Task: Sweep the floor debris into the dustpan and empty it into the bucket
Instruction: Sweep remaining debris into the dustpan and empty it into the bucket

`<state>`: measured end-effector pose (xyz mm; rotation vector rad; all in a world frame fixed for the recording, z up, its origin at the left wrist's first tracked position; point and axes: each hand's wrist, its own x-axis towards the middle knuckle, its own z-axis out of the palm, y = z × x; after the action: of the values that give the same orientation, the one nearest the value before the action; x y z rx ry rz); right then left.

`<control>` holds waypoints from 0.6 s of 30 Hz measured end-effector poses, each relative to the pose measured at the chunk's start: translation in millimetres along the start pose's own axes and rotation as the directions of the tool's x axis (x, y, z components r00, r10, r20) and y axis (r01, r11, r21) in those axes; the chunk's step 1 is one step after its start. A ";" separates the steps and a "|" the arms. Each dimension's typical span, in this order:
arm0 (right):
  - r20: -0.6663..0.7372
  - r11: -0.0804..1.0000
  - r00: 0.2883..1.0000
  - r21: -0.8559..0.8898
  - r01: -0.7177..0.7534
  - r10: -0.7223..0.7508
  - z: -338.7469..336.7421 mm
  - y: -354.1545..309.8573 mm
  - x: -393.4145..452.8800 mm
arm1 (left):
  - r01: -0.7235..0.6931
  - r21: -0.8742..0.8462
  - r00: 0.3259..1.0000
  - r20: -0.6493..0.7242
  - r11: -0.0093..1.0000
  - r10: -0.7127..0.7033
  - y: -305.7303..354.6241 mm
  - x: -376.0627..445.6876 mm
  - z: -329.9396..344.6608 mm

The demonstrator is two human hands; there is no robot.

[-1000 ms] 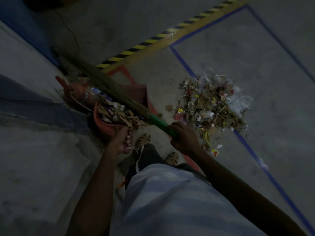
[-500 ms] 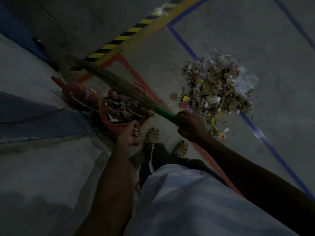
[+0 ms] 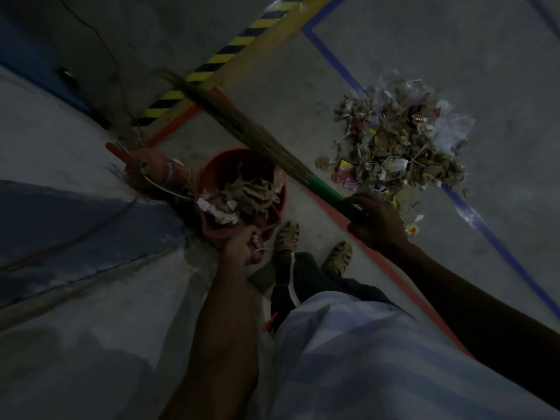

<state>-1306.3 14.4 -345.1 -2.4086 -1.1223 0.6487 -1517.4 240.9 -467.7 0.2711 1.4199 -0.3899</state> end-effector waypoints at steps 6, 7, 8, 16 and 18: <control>-0.024 0.995 0.995 -0.014 -0.094 0.094 0.8 0.3 -2.2 | -0.009 -0.031 1.000 0.010 0.999 0.009 -4.4 -10.7 9.3; -0.026 0.994 0.994 -0.015 -0.107 0.107 0.6 -0.7 -3.4 | -0.009 -0.031 1.000 0.003 0.999 0.009 -5.0 -10.3 11.4; -0.030 0.993 0.993 -0.015 -0.117 0.117 0.1 -1.5 -4.8 | -0.006 -0.039 1.000 0.001 0.999 0.006 -6.1 -10.0 13.8; -0.055 0.982 0.981 -0.017 -0.186 0.185 -11.2 5.5 -17.4 | -0.027 -0.015 1.000 -0.001 1.000 0.027 -13.6 -22.6 32.2; -0.065 0.979 0.977 -0.012 -0.205 0.203 -16.9 10.2 -19.9 | -0.041 0.000 0.999 -0.006 0.999 0.041 -14.1 -27.3 38.2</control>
<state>-1302.0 -10.1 -332.1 -2.5638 -0.8665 0.6226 -1491.7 215.2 -434.8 0.3013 1.4177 -0.3555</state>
